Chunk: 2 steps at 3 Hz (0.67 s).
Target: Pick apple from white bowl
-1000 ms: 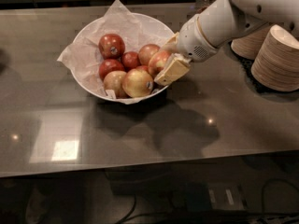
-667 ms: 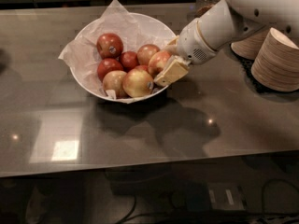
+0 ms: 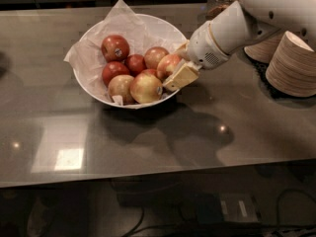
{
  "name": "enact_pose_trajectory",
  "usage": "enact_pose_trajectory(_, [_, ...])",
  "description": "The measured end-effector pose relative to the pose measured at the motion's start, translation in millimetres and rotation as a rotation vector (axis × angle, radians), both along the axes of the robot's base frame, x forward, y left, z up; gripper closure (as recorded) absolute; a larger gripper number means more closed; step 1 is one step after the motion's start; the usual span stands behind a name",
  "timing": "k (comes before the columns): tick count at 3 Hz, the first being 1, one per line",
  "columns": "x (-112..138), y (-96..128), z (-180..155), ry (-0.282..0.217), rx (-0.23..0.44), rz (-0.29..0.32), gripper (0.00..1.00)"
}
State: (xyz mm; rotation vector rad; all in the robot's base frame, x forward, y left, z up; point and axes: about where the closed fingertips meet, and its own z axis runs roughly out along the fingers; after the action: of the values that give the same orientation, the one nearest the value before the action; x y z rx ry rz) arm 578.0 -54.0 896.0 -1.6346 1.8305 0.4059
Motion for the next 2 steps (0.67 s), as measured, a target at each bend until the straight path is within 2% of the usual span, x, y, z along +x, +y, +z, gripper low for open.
enact_pose_trajectory(1, [0,0,2,0.000,0.000,0.000,1.00])
enact_pose_trajectory(2, [8,-11,25,-0.021,0.048,0.009,1.00])
